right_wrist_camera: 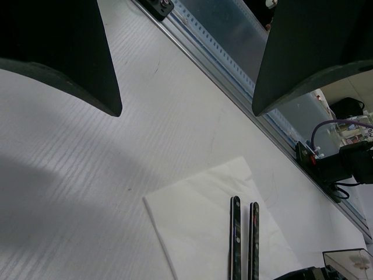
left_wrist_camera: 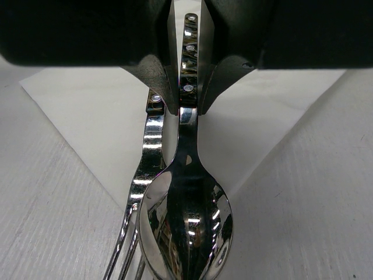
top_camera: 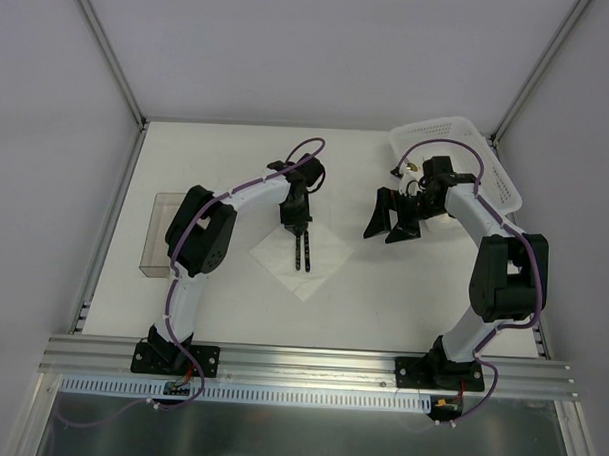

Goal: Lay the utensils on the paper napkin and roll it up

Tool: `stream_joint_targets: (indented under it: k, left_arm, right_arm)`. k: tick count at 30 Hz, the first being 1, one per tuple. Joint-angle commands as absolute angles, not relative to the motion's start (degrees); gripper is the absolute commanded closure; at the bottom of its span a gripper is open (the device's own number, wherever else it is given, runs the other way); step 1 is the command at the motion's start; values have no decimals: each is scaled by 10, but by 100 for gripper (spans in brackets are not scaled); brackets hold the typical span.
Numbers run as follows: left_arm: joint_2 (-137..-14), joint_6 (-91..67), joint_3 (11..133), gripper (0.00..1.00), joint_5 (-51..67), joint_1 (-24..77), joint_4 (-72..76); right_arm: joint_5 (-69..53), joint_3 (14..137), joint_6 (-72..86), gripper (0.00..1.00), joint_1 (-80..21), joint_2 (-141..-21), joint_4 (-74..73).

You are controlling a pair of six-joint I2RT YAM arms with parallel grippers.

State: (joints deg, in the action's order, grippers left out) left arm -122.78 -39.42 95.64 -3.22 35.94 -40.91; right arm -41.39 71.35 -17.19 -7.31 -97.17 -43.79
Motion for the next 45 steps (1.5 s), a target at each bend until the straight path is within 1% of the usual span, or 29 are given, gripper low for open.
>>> stream_joint_targets:
  k: [1, 4, 16, 21, 24, 27, 30, 33, 34, 35, 36, 37, 38, 39, 40, 41, 42, 44, 45]
  left_arm:
    - [-1229, -398, 958, 99, -23, 359, -407]
    - [-1230, -397, 957, 96, -22, 359, -406]
    - [-1226, -407, 957, 74, -14, 360, -405]
    - [-1211, -407, 954, 69, -10, 359, -404]
    - [-1194, -409, 951, 69, -5, 359, -405]
    - [-1139, -410, 937, 71, -12, 360, -406]
    - [-1097, -403, 908, 73, -20, 359, -405]
    - [-1029, -381, 867, 73, -24, 361, -404]
    - [-1015, -379, 839, 74, -30, 361, -403]
    - [-1002, -378, 824, 75, -33, 361, -402]
    - [-978, -375, 810, 77, -38, 360, -398]
    - [-970, -367, 789, 82, -40, 360, -390]
    - [-966, -366, 781, 85, -41, 360, -389]
    - [-963, -366, 775, 88, -43, 360, -388]
    - [-965, -366, 766, 90, -44, 360, -388]
    - [-969, -370, 763, 96, -40, 360, -384]
    - [-975, -373, 760, 99, -38, 360, -382]
    - [-997, -383, 759, 100, -33, 360, -374]
    - [-1005, -388, 760, 100, -31, 360, -371]
  right_arm:
    - [-426, 708, -182, 1, -68, -976, -441]
    - [-426, 708, -182, 1, -68, -976, -441]
    - [-428, 709, -180, 1, -68, -979, -442]
    - [-428, 709, -180, 1, -68, -976, -441]
    - [-431, 710, -179, 1, -68, -976, -442]
    - [-434, 710, -178, 1, -68, -974, -441]
    - [-440, 710, -177, 1, -69, -971, -442]
    - [-434, 713, -170, 1, -81, -972, -435]
    - [-429, 714, -159, 2, -88, -972, -425]
    - [-420, 716, -153, 5, -95, -972, -418]
    - [-397, 718, -146, 12, -116, -974, -411]
    - [-387, 723, -130, 17, -128, -975, -394]
    - [-381, 728, -122, 21, -139, -978, -388]
    - [-368, 734, -113, 29, -161, -983, -383]
    - [-363, 741, -103, 33, -171, -997, -377]
    - [-358, 754, -84, 36, -181, -1005, -364]
    - [-348, 761, -73, 42, -196, -1013, -360]
    - [-332, 780, -50, 46, -214, -1042, -349]
    - [-324, 786, -43, 51, -220, -1051, -345]
